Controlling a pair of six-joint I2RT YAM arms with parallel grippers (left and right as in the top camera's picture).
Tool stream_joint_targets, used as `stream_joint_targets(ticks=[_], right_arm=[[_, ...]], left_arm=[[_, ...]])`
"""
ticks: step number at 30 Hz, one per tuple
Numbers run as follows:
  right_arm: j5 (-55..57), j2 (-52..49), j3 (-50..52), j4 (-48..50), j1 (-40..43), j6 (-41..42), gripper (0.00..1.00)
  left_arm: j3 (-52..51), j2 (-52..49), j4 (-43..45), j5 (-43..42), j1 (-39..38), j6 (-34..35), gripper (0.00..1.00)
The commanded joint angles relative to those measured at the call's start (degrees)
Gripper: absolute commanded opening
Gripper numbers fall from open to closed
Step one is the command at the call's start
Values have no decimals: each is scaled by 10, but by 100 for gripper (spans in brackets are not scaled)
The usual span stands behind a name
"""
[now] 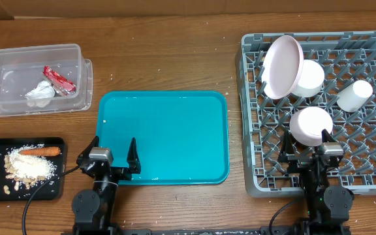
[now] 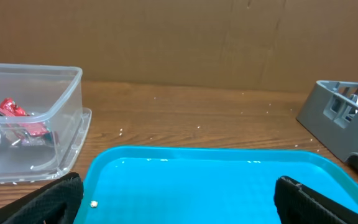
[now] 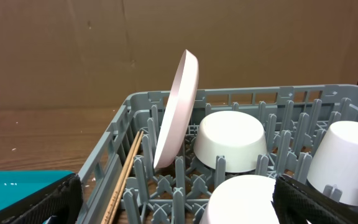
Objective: Sort waste into correct bins and load items into the dishwasher
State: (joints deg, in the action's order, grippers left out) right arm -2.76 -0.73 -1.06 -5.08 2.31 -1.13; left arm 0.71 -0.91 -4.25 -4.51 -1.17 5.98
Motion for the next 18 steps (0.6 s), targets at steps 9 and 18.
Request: stream_joint_targets(ticks=[9,18], right_arm=[[-3,6,6,5,3,-2,100],[-3,6,6,5,3,-2,100]], left_arm=[[-4,7,2,0,-4,-60,100],[-4,7,2,0,-4,-60,100]])
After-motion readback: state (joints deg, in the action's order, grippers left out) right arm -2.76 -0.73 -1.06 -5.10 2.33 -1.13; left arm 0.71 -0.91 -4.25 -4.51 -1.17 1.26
